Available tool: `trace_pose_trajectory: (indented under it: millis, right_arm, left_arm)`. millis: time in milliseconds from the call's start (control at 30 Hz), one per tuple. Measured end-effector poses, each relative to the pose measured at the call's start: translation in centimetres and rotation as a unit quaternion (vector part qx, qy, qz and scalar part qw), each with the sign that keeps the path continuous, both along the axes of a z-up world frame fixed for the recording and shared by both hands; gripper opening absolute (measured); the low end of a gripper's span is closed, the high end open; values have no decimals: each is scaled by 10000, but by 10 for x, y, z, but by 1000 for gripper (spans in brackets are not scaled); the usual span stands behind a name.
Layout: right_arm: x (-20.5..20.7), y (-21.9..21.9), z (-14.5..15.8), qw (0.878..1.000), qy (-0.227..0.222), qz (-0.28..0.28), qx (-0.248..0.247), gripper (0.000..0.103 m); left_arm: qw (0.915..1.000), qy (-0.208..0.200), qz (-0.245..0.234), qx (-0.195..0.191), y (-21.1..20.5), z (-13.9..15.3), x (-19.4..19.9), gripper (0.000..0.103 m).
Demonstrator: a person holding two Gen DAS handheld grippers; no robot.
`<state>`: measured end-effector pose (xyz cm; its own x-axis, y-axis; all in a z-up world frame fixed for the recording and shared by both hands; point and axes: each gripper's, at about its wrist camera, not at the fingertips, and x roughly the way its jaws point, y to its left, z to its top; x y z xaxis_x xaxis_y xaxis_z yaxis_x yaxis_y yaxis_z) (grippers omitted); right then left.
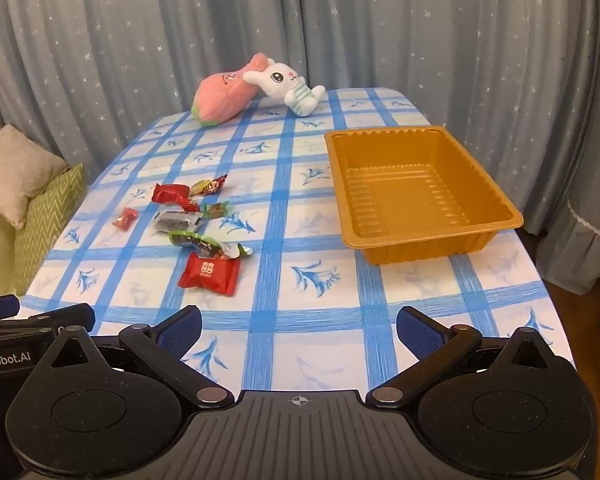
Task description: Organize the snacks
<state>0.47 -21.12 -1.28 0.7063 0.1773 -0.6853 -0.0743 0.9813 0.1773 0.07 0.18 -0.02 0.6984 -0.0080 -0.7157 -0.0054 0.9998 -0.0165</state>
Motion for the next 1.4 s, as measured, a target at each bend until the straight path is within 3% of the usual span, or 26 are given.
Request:
trace_pose_trajectory:
  millis: [1400]
  right_arm:
    - [2, 0, 0, 9999, -23, -9, -101, 103]
  left_arm:
    - [9999, -116, -17, -53, -1, 1, 1, 103]
